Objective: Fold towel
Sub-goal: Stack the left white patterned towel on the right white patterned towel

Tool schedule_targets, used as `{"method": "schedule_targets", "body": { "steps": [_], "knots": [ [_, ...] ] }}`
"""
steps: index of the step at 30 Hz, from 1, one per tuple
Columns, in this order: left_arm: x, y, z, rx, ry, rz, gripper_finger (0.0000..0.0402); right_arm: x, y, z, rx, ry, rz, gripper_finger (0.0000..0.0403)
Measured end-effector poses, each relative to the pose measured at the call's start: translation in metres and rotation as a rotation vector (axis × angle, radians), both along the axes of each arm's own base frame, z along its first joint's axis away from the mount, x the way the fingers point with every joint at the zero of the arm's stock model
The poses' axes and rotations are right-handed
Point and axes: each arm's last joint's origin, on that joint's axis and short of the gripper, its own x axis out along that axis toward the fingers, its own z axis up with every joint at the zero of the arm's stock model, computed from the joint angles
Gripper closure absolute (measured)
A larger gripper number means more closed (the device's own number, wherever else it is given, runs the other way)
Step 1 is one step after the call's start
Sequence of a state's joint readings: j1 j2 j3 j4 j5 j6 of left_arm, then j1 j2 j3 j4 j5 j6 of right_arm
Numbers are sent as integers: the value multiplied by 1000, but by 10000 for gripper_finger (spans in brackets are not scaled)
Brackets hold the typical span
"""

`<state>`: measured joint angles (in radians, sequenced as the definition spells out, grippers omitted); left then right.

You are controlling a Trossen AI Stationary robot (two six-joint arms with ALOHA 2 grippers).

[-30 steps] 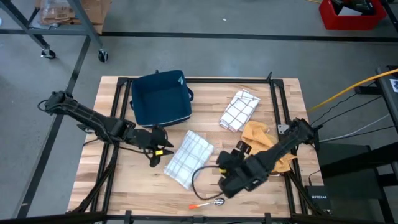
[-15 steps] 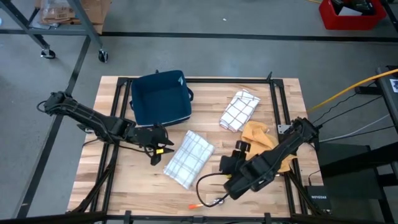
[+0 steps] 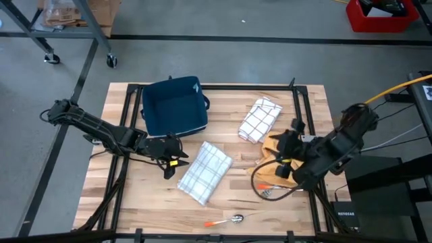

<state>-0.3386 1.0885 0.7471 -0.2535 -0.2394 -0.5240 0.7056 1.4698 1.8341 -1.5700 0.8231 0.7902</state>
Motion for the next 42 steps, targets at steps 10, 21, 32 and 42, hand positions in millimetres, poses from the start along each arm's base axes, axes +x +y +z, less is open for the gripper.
{"method": "schedule_targets", "body": {
  "steps": [10,21,32,42],
  "knots": [
    [0,0,0,1,1,0,261,-2,9,-134,222,-120,-289,217],
    [0,0,0,6,4,6,261,50,42,-220,663,-378,-279,217],
    [-3,4,-10,-63,97,116,261,85,46,-260,883,-431,-435,217],
    [15,5,-42,-144,245,271,261,107,35,-273,1059,-399,-494,217]
  ]
}}
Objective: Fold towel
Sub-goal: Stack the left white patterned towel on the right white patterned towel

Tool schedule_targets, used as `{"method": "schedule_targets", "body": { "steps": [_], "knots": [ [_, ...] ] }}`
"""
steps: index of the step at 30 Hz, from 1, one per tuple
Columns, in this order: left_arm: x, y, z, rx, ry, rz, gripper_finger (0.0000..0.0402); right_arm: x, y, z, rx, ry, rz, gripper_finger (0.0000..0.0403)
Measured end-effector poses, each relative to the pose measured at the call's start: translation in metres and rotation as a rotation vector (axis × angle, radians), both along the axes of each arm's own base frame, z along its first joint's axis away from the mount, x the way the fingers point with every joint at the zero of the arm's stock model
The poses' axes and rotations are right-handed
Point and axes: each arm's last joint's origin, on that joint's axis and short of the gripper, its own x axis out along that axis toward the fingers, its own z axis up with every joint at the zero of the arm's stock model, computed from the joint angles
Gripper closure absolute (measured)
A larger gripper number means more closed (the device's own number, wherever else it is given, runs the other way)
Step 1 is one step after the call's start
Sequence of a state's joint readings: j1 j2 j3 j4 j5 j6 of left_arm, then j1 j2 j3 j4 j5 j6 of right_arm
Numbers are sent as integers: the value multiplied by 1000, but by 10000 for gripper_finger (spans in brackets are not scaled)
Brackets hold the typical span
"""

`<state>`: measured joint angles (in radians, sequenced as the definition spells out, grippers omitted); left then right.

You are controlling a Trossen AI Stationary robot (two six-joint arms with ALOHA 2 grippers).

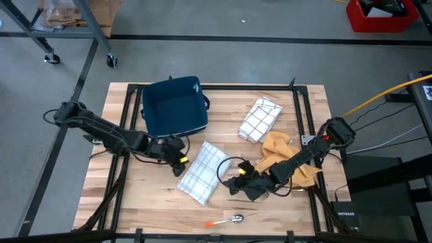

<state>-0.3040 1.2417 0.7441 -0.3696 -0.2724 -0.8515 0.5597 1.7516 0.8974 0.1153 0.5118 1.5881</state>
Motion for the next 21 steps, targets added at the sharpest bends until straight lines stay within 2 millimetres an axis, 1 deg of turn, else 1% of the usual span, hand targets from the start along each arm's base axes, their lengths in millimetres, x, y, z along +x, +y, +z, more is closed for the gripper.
{"method": "schedule_targets", "body": {
  "steps": [5,9,12,17,21],
  "knots": [
    [15,5,-19,0,44,43,261,4,-9,-1,29,4,-61,217],
    [28,8,-30,-51,45,33,261,7,-15,-2,38,5,-91,217],
    [34,11,-39,-72,62,35,261,10,-18,-5,52,10,-116,217],
    [39,19,-50,-64,110,59,261,12,-18,-21,105,42,-163,217],
    [44,21,-53,-86,89,51,261,14,-16,-37,143,78,-178,217]
  ]
}}
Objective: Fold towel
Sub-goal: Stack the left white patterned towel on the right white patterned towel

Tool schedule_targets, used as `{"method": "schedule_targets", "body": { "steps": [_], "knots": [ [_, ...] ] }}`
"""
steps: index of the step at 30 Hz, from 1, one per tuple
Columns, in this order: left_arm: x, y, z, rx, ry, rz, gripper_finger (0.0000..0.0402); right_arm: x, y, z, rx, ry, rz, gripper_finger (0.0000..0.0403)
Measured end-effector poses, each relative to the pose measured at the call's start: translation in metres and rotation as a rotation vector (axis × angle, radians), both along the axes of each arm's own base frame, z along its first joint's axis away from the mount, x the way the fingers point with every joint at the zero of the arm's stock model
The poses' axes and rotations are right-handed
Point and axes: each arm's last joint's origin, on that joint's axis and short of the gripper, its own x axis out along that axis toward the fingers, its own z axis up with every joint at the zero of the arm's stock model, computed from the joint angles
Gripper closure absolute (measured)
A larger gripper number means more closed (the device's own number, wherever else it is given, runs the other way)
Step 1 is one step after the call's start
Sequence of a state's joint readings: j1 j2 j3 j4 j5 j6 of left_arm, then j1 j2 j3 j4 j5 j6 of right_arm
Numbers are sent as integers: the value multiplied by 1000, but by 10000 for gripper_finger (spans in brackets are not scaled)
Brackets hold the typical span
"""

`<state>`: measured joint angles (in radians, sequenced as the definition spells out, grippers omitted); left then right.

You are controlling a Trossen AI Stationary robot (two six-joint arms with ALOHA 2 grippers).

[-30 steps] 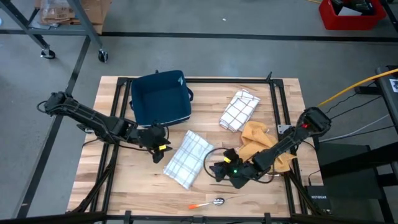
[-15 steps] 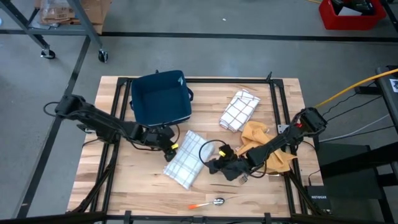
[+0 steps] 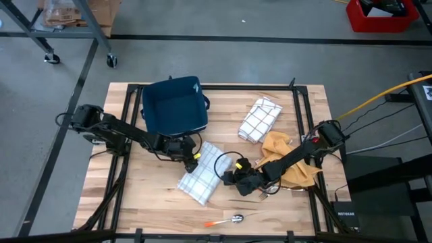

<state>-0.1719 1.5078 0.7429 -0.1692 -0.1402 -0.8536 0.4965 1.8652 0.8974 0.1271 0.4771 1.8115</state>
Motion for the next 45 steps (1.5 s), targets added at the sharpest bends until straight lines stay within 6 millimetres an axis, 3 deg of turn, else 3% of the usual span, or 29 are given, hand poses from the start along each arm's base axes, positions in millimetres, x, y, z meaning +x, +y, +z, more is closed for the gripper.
{"method": "schedule_targets", "body": {
  "steps": [15,27,32,36,42,45],
  "knots": [
    [7,-1,-6,-43,-12,-56,261,12,-4,-14,64,-46,-63,217],
    [22,-4,-44,-99,32,-40,261,20,-25,-22,66,-1,-87,217],
    [30,-6,-50,-124,-17,-56,262,21,-26,-28,83,20,-59,222],
    [32,-7,-49,-102,-44,-102,292,23,-24,-27,36,19,13,265],
    [36,-10,-45,-60,-109,-173,385,31,-21,-20,-119,20,127,384],
    [36,-12,-43,-48,-129,-189,391,36,-20,-16,-189,10,136,382]
  ]
}}
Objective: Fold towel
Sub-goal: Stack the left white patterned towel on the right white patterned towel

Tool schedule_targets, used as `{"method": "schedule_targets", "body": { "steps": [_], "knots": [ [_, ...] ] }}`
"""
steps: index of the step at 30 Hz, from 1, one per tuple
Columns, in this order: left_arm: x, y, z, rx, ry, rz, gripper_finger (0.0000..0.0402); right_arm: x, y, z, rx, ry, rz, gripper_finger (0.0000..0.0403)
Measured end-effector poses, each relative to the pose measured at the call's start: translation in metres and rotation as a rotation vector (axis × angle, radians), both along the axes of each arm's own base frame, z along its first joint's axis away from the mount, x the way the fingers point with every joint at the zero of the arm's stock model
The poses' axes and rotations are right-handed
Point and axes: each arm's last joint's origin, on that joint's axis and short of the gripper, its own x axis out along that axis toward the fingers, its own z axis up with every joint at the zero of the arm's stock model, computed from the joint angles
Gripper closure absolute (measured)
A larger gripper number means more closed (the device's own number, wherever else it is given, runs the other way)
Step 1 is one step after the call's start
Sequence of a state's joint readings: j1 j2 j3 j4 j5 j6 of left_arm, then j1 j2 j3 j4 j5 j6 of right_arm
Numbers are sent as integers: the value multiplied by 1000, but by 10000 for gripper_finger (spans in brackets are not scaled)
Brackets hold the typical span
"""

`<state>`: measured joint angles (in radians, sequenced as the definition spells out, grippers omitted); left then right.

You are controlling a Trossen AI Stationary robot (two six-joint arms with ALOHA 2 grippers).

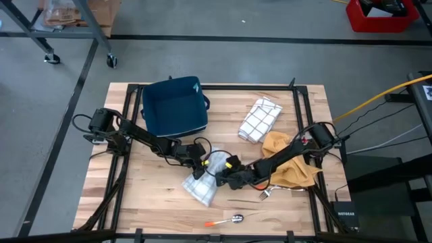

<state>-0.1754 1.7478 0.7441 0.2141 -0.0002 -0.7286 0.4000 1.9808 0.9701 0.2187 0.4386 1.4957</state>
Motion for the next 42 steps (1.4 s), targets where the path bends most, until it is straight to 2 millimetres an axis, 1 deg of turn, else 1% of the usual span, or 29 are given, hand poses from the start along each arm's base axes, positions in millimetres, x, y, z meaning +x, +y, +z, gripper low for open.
{"method": "schedule_targets", "body": {
  "steps": [2,5,7,10,12,16,20,23,26,28,32,37,40,42],
  "knots": [
    [-1,0,3,3,-7,-3,389,3,0,2,-30,-10,-5,378],
    [-3,0,8,16,-21,-17,397,7,1,7,-90,-23,-3,392],
    [-3,1,13,27,-34,-23,398,10,1,10,-119,-30,-10,394],
    [-3,2,18,52,-59,-15,399,12,2,14,-140,-11,-26,389],
    [-2,3,19,59,-68,-6,399,13,2,19,-157,4,-34,393],
    [3,6,26,78,-101,11,400,10,-1,35,-220,63,-59,396],
    [12,10,36,99,-148,16,400,0,-6,59,-292,145,-76,397],
    [21,14,48,122,-198,12,400,-11,-12,77,-355,209,-91,398],
    [32,21,64,163,-250,8,401,-22,-18,91,-395,254,-124,398],
    [39,27,75,193,-286,5,401,-28,-23,97,-401,278,-150,399],
    [52,42,98,245,-366,11,401,-36,-31,100,-407,321,-211,398],
    [62,62,121,318,-429,34,401,-39,-44,103,-412,357,-276,399],
    [65,73,128,341,-444,56,401,-40,-54,105,-412,374,-300,399],
    [68,78,125,345,-434,69,401,-41,-60,108,-414,387,-315,400]
  ]
}}
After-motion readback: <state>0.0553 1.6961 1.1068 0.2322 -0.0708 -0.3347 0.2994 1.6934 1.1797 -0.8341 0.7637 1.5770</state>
